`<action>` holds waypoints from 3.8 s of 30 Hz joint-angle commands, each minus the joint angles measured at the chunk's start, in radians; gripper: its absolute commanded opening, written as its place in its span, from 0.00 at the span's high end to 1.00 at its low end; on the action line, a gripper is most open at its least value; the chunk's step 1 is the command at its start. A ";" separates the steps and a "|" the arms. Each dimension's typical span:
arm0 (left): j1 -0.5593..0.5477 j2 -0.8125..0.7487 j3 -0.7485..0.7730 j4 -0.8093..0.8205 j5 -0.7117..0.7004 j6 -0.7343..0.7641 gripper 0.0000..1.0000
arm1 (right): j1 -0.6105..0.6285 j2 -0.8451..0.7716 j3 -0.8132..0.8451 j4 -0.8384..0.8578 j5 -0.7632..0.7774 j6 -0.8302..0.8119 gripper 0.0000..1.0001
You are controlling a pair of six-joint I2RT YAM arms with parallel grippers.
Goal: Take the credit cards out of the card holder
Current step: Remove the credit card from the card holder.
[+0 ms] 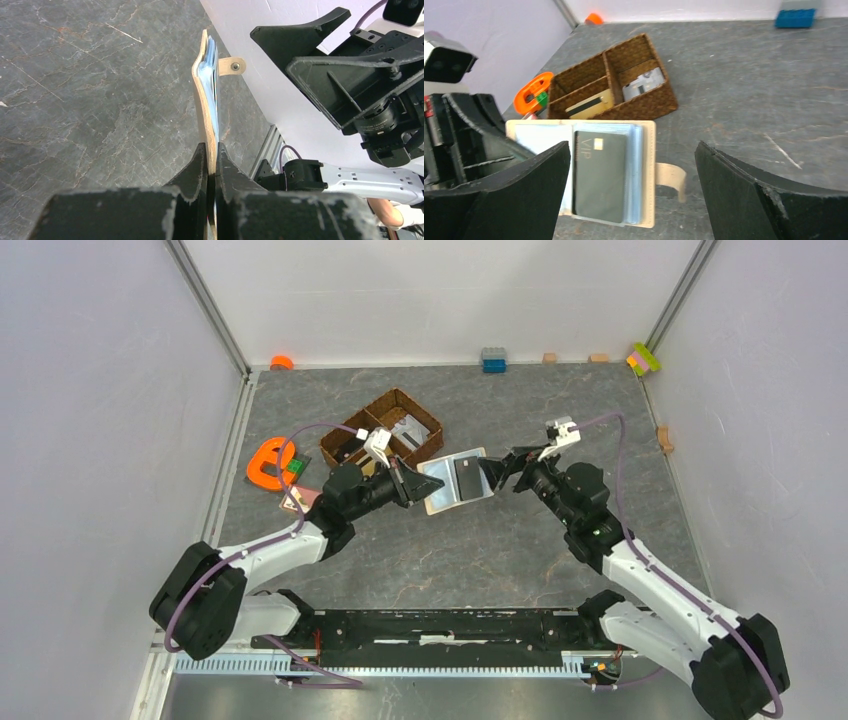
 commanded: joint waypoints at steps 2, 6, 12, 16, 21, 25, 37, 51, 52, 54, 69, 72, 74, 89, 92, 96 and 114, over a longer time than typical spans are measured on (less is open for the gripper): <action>-0.010 -0.015 0.044 0.053 0.026 0.050 0.98 | 0.007 -0.144 -0.142 0.109 0.177 -0.085 0.08; -0.010 -0.022 0.043 0.054 0.025 0.049 0.98 | 0.005 -0.236 -0.291 0.271 0.207 -0.057 0.09; -0.010 -0.082 0.040 0.011 0.001 0.070 0.98 | 0.002 -0.124 -0.153 0.139 0.005 -0.062 0.02; -0.010 -0.120 0.029 -0.001 -0.019 0.072 0.98 | 0.000 -0.128 -0.151 0.175 -0.041 0.016 0.02; -0.011 -0.110 0.029 0.014 -0.010 0.057 0.98 | -0.002 -0.133 -0.155 0.171 -0.019 0.016 0.02; -0.010 -0.103 0.027 0.043 0.013 0.038 0.98 | -0.040 -0.111 -0.190 0.259 -0.102 0.035 0.02; -0.010 -0.092 0.016 0.176 0.099 -0.038 0.98 | -0.161 0.026 -0.254 0.529 -0.386 0.249 0.02; -0.011 -0.038 0.061 0.105 0.107 -0.046 0.98 | -0.163 0.091 -0.305 0.831 -0.541 0.400 0.40; -0.010 -0.037 0.065 0.084 0.100 -0.042 0.98 | -0.163 0.094 -0.308 0.835 -0.541 0.400 0.43; -0.010 -0.034 0.060 0.087 0.091 -0.040 0.98 | -0.163 0.104 -0.312 0.834 -0.538 0.401 0.48; -0.011 -0.057 0.064 0.032 0.059 -0.007 0.98 | -0.163 0.134 -0.292 0.742 -0.524 0.375 0.76; -0.010 -0.060 0.064 0.026 0.057 -0.002 0.98 | -0.162 0.147 -0.284 0.727 -0.528 0.374 0.76; -0.010 -0.061 0.066 0.022 0.054 0.001 0.98 | -0.162 0.159 -0.277 0.714 -0.535 0.372 0.76; -0.009 -0.087 0.115 -0.291 -0.181 0.071 0.77 | -0.163 0.212 -0.277 0.734 -0.550 0.467 1.00; -0.009 -0.094 0.148 -0.431 -0.323 0.090 0.41 | -0.167 0.208 -0.273 0.693 -0.536 0.464 1.00; -0.010 -0.109 0.179 -0.525 -0.403 0.114 0.35 | -0.175 0.213 -0.272 0.651 -0.517 0.463 1.00; -0.083 -0.009 0.148 -0.170 -0.048 0.111 0.57 | -0.209 0.231 -0.296 0.664 -0.510 0.528 1.00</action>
